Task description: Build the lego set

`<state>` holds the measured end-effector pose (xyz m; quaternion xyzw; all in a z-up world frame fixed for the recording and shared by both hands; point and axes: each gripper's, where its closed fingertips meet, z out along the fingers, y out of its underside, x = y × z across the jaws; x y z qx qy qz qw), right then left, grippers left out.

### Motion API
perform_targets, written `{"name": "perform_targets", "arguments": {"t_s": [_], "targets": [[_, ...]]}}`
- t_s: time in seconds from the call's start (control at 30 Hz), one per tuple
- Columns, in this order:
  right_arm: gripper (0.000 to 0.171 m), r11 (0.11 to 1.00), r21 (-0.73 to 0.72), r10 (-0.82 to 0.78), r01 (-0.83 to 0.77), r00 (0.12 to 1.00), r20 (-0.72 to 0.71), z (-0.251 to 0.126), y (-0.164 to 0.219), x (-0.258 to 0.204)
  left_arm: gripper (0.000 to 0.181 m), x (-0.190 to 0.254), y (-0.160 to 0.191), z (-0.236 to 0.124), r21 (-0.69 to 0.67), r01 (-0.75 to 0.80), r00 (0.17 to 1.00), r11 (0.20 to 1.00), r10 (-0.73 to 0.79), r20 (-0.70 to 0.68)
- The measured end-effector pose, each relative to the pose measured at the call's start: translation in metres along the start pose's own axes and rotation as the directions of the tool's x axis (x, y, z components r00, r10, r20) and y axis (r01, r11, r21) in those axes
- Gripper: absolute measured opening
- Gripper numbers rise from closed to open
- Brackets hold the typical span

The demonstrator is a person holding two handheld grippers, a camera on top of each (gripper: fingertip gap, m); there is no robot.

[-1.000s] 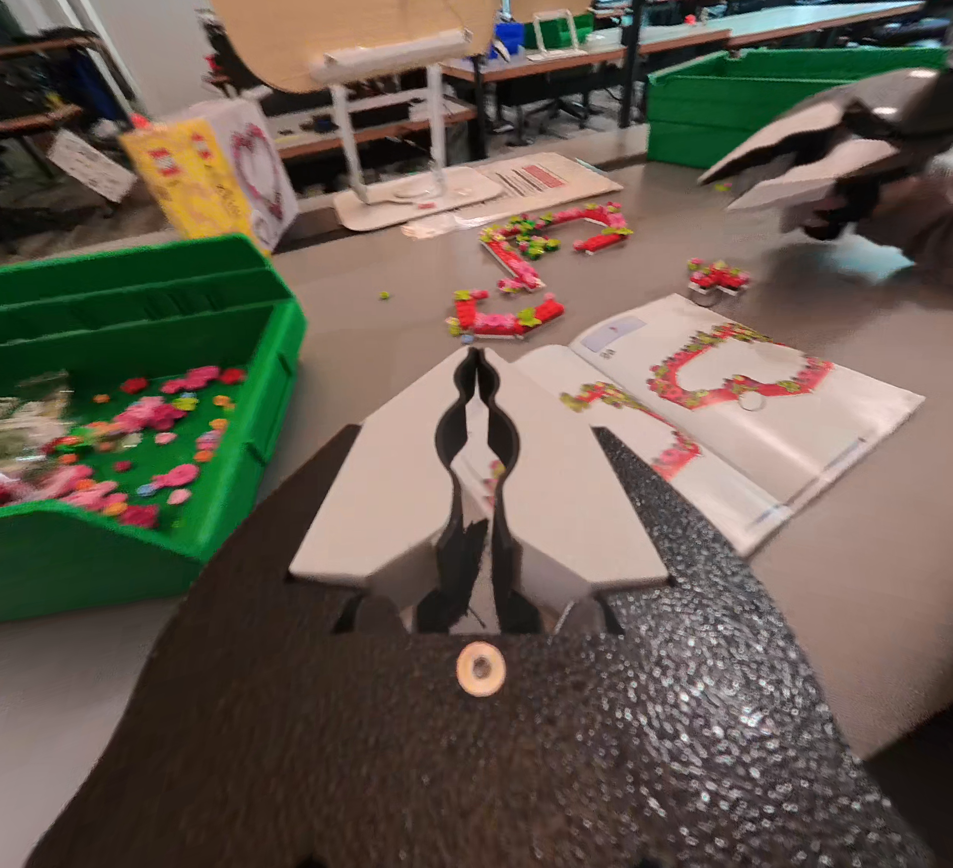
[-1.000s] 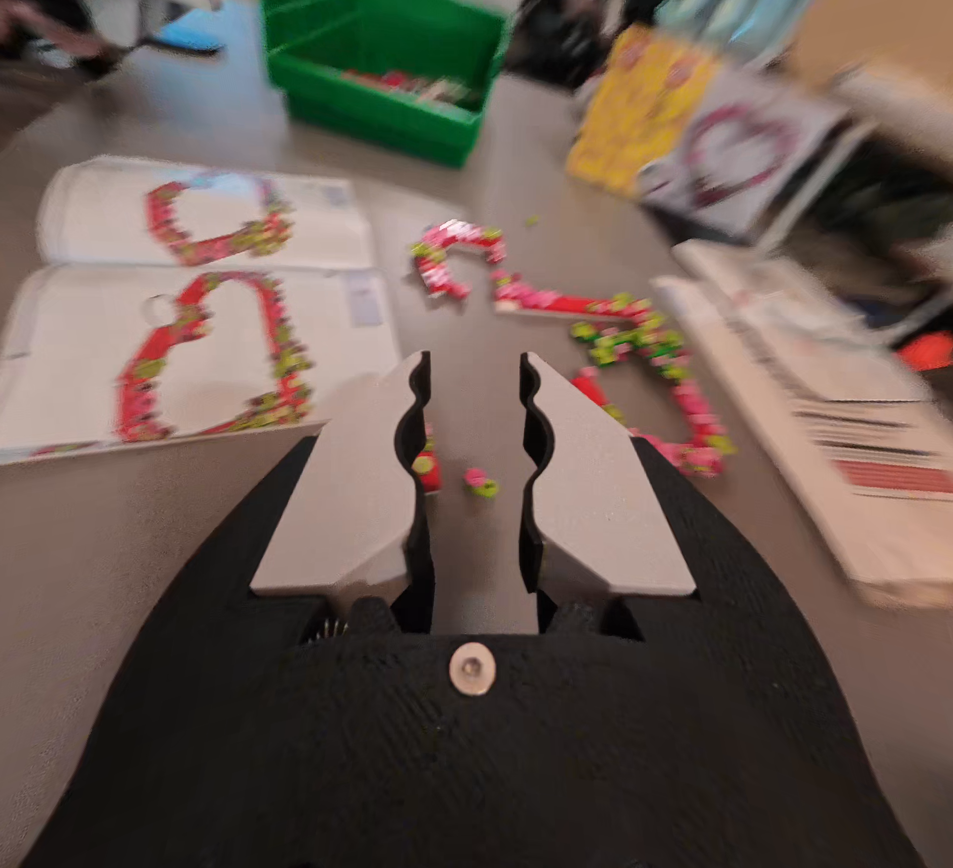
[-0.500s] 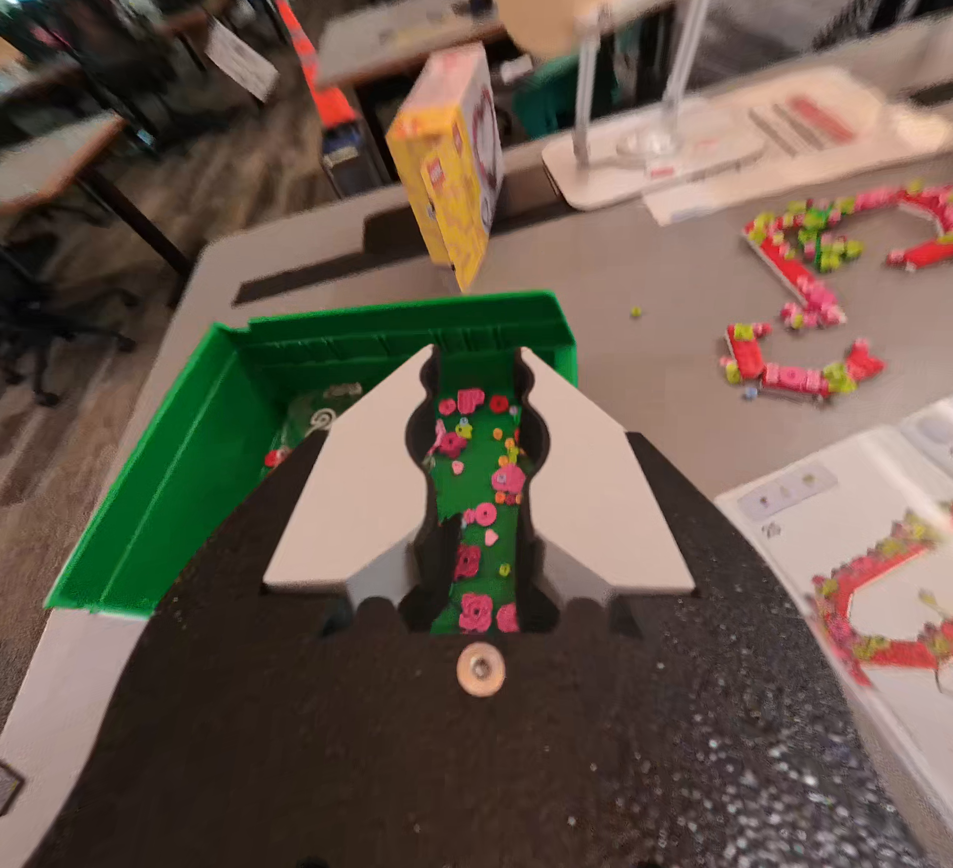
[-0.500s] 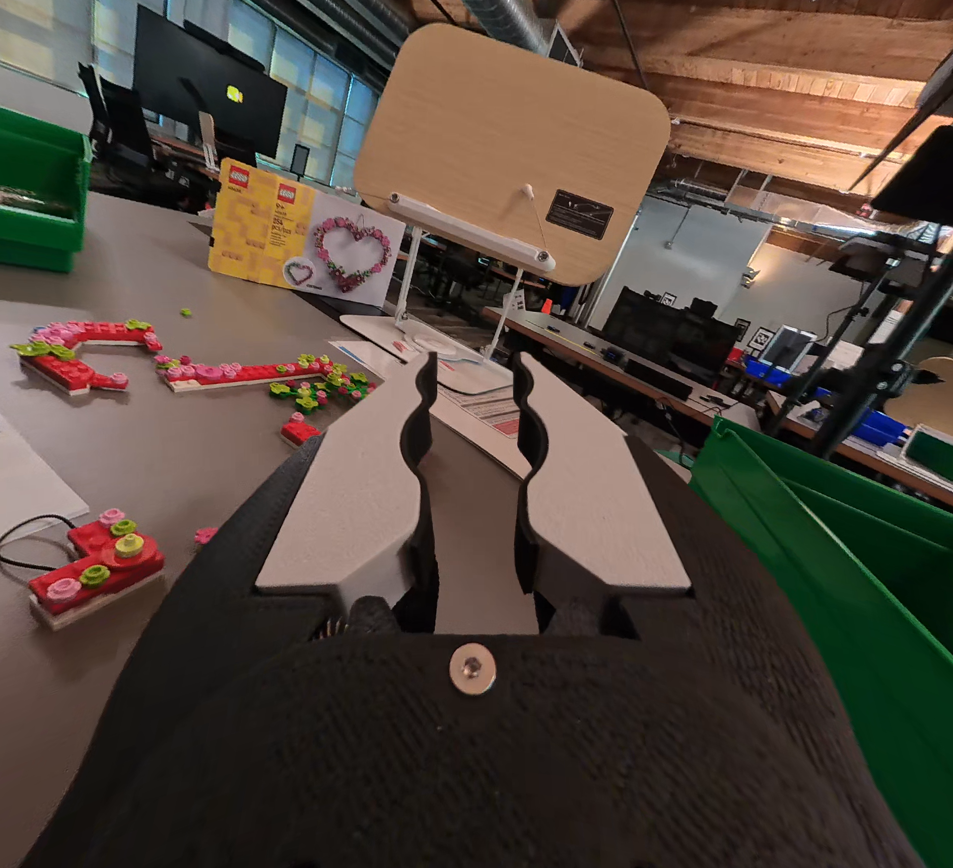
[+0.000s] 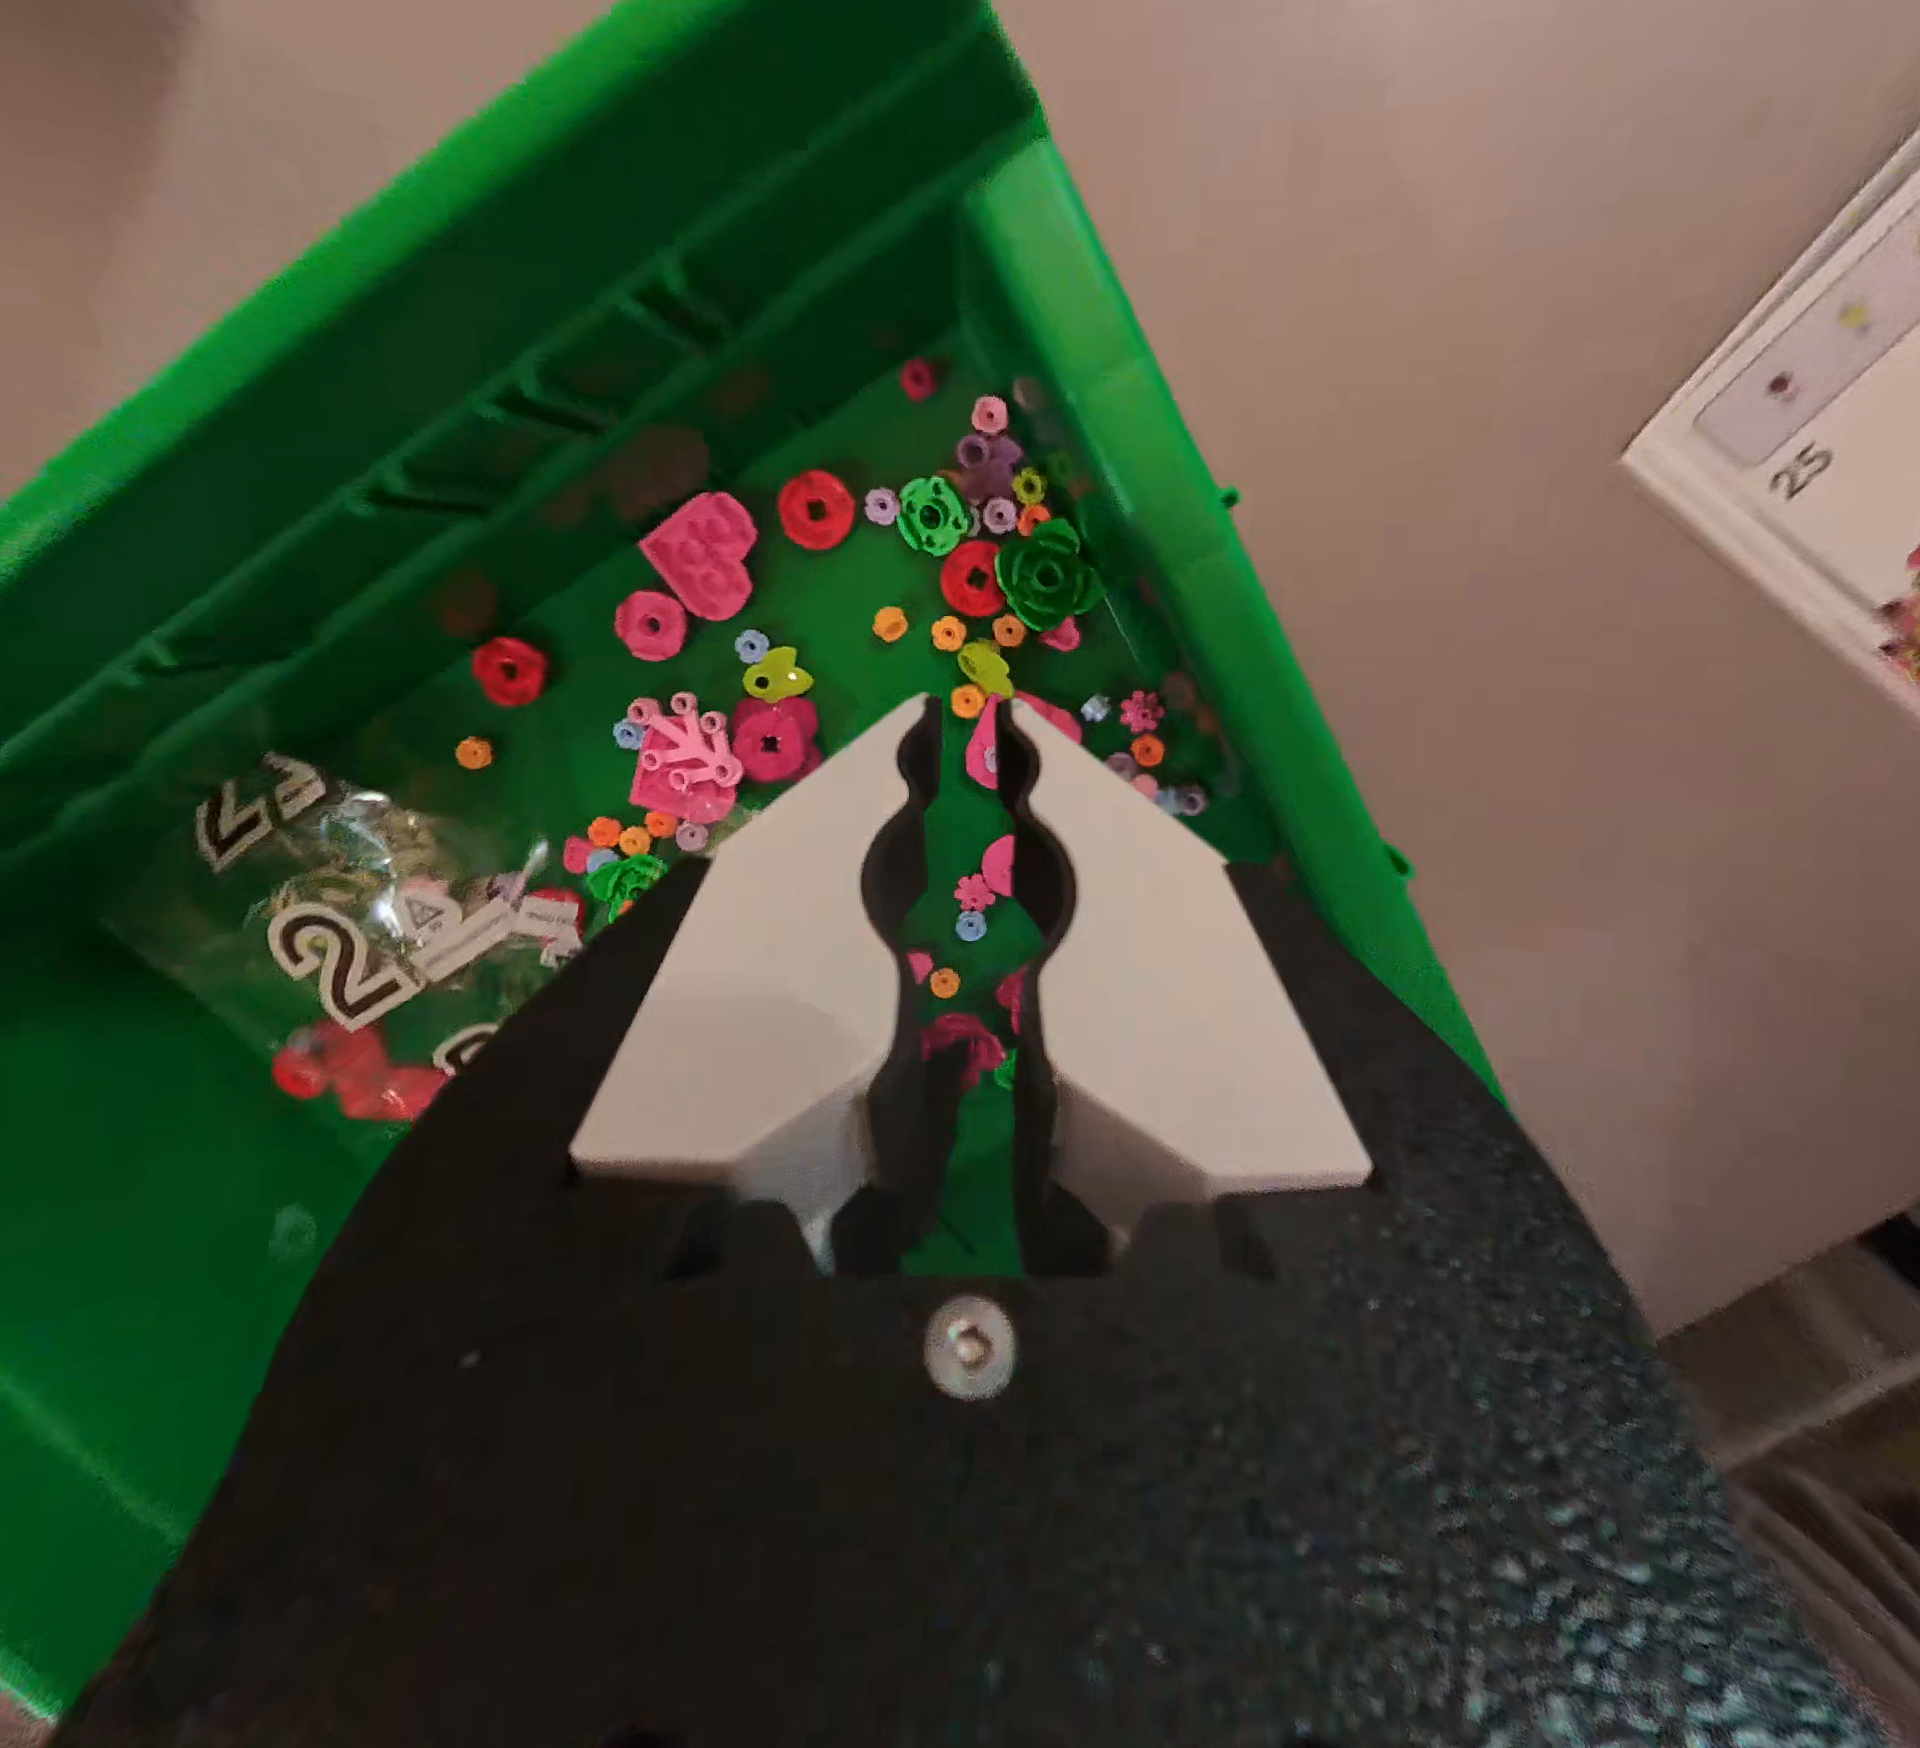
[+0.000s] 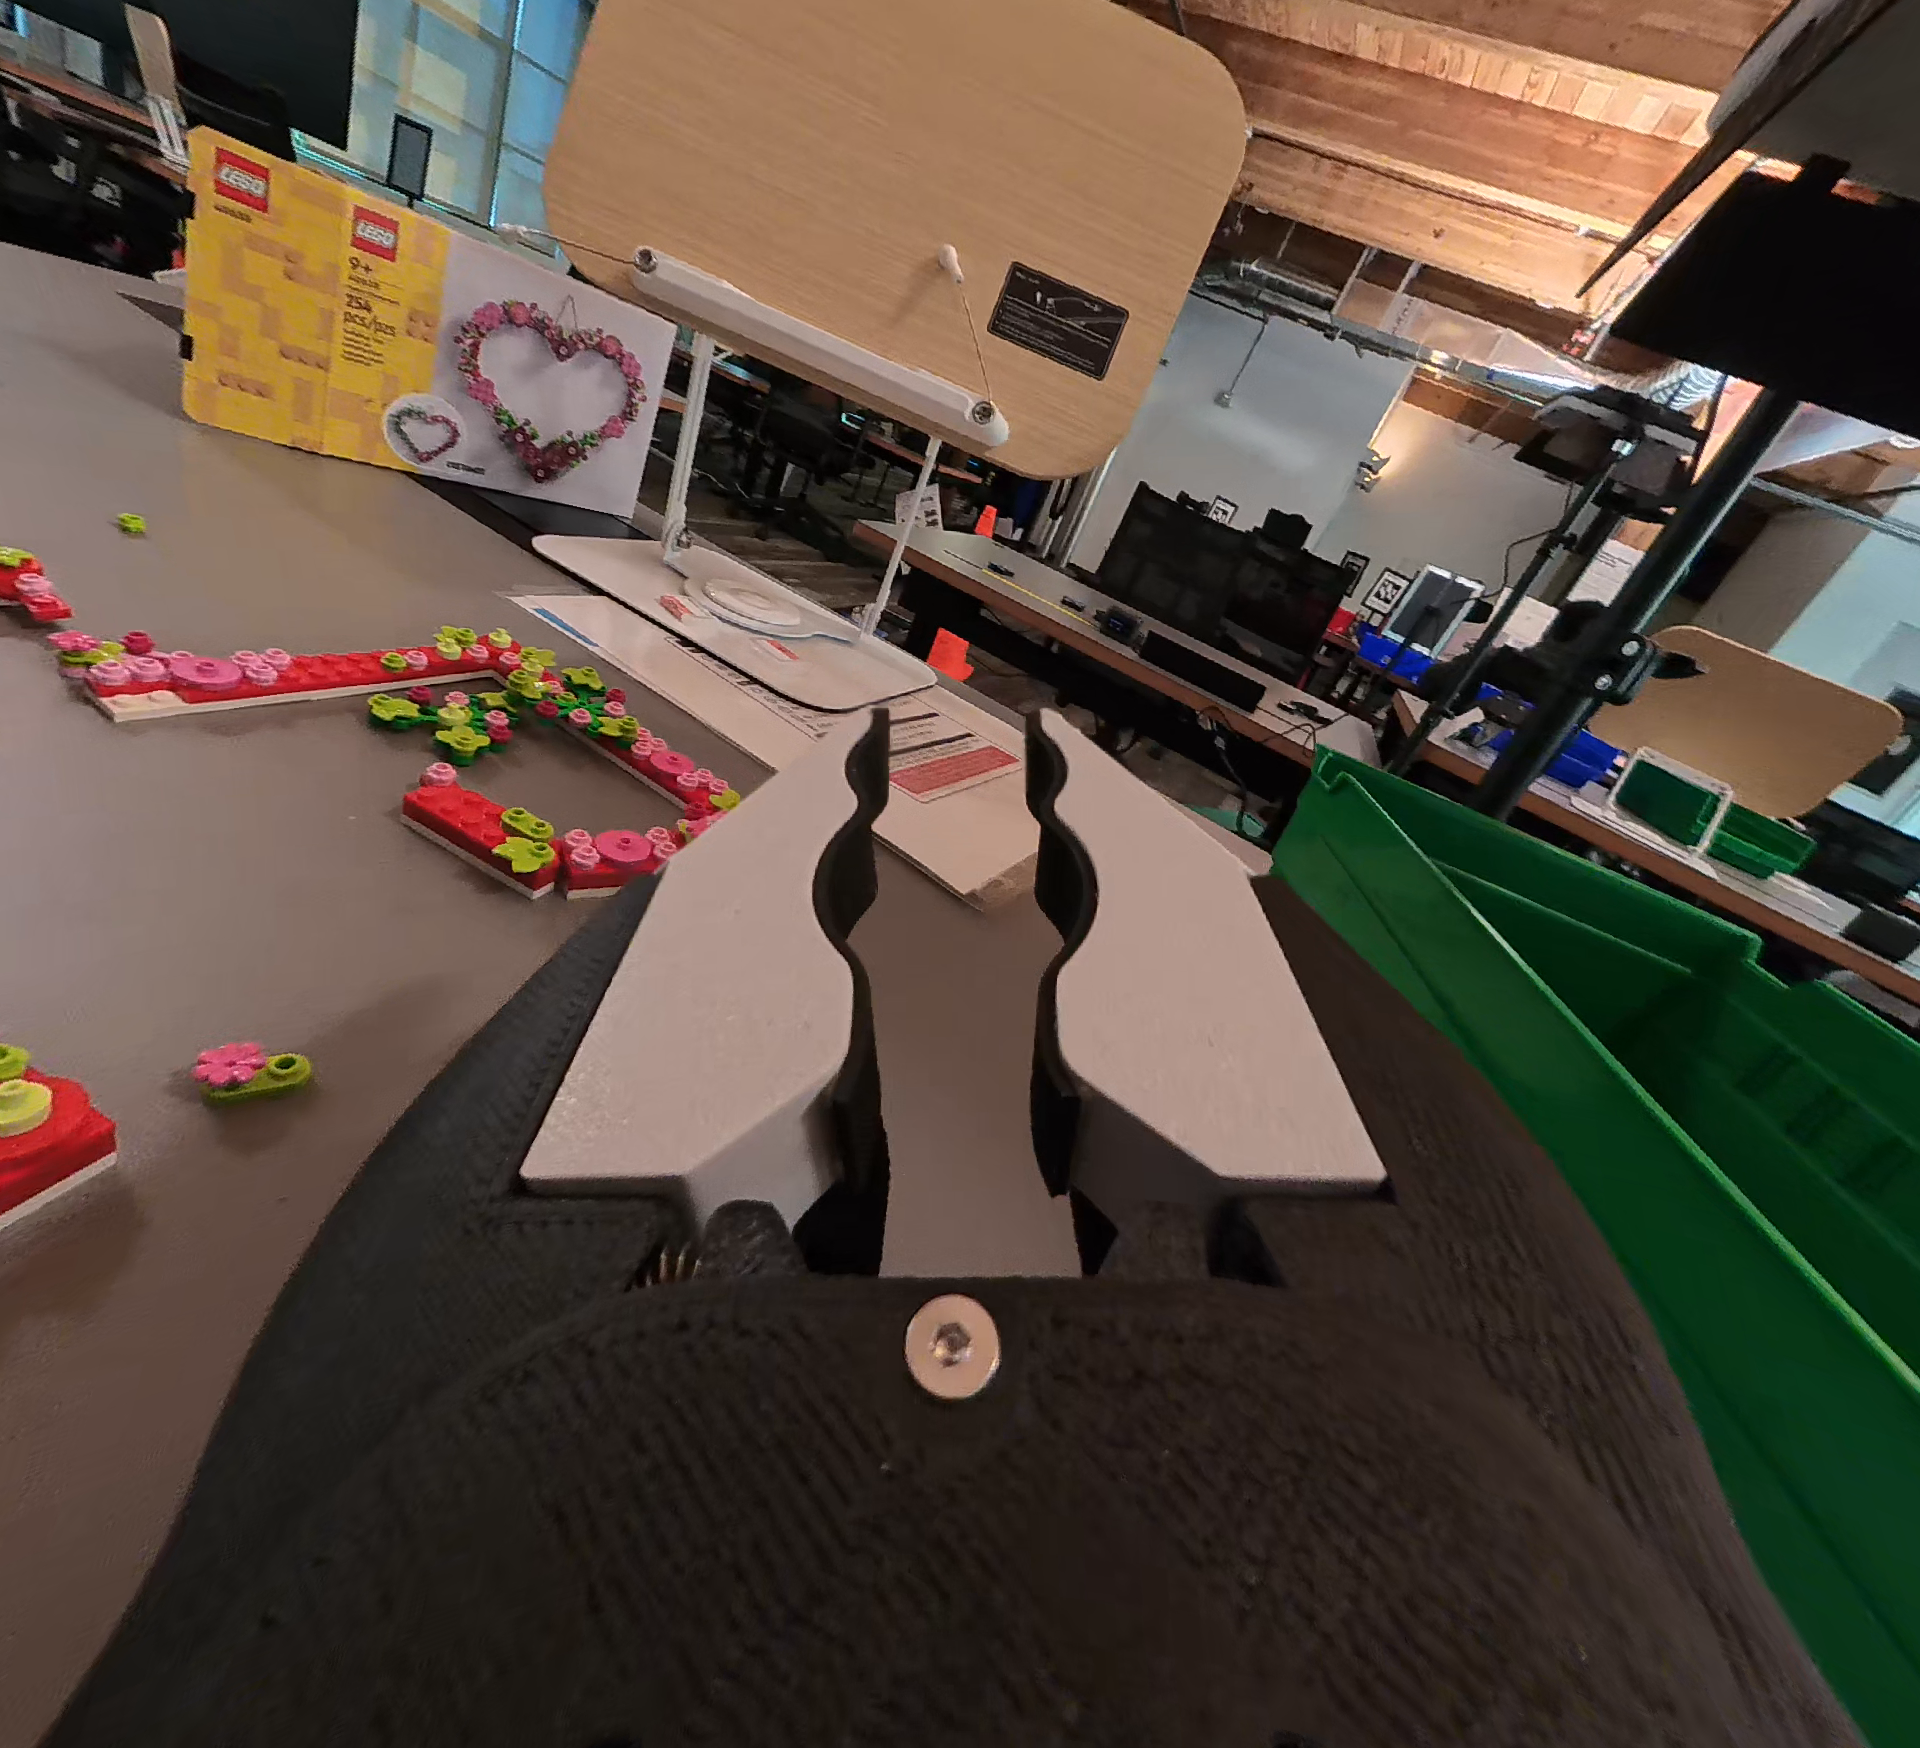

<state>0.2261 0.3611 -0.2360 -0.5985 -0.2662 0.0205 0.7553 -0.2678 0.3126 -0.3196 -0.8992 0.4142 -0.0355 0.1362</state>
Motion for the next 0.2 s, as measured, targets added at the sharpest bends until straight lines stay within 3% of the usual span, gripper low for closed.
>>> {"name": "perform_targets", "arguments": {"t_s": [0.03,0.2], "targets": [[0.024,1.000,-0.006,-0.004,0.004,1.000,-0.005,0.000,0.001,0.000,0.009,-0.001,0.003,0.004,-0.030,-0.020,1.000,0.999,0.020,-0.004],[0.024,0.999,-0.028,-0.023,0.023,1.000,-0.017,0.001,0.004,0.001,0.014,0.002,0.009,0.017,-0.089,-0.071,0.996,0.993,0.066,-0.061]]}}
